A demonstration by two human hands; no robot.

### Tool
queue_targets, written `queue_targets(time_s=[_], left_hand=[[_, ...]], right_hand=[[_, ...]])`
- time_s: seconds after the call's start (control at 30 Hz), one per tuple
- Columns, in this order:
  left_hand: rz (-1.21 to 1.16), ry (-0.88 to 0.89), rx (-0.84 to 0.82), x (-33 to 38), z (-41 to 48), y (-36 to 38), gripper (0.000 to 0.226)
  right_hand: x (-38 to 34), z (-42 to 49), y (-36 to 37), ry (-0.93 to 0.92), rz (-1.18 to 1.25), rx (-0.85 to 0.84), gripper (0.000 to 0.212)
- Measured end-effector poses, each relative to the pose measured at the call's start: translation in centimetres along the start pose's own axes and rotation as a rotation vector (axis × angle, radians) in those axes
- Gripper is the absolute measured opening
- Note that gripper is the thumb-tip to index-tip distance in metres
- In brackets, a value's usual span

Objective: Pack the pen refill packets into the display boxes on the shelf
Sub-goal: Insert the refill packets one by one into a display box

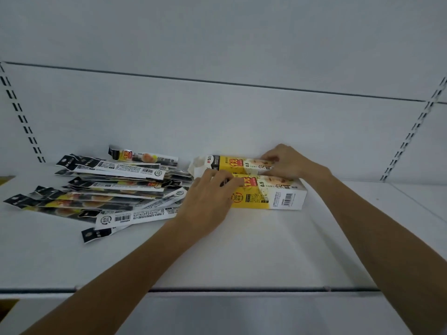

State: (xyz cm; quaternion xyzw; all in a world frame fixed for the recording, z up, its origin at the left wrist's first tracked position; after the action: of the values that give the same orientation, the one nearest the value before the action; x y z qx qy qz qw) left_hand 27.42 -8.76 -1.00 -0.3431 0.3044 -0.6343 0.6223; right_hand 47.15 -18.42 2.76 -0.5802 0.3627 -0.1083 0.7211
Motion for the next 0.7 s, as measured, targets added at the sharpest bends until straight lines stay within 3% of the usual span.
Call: queue_targets(time_s=[0.07, 0.17, 0.33, 0.43, 0.53, 0.7], left_hand=[[-0.071, 0.006, -0.032, -0.4, -0.3, -0.3, 0.042], [-0.197, -0.02, -0.04, -1.1, -1.2, -1.0, 0.043], [-0.54, -0.377, 0.163, -2.6, -0.7, -4.4, 0.037], [-0.8, -0.561, 0.248, -2.9, -0.2, -7.0, 0.055], [-0.927, -0.626, 0.342, -3.7, -1.3, -9.3, 0.059], [-0.902, -0.727, 0.483, -8.3, -5.5, -13.4, 0.053]], right_hand=[[-0.2, 0.0, -0.7, 0.003, -0.012, -0.003, 0.05], [-0.7, -1.3, -2.8, 0.011, 0.031, 0.144, 0.062], [-5.1, -5.2, -4.2, -0.056, 0.203, 0.335, 0.053], [-9.9, -6.9, -2.2, -0.125, 0.161, 0.349, 0.057], [-15.2, -8.1, 0.8, -0.223, 0.232, 0.392, 0.064], [-24.3, -9.4, 6.8, -0.524, 0.336, 0.208, 0.075]])
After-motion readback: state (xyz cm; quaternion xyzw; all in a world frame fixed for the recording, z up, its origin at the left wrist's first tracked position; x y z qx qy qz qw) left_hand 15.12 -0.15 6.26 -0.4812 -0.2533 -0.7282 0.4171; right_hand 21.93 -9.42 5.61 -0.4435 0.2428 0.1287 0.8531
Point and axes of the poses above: each hand's wrist, its own z-axis towards the middle knuckle, its own y-axis out of the palm, x = y × z, the point moved 3 cm from there along z, towards the middle knuckle, and after that the axes turned 1 degree about z, right-handed, at the moved point
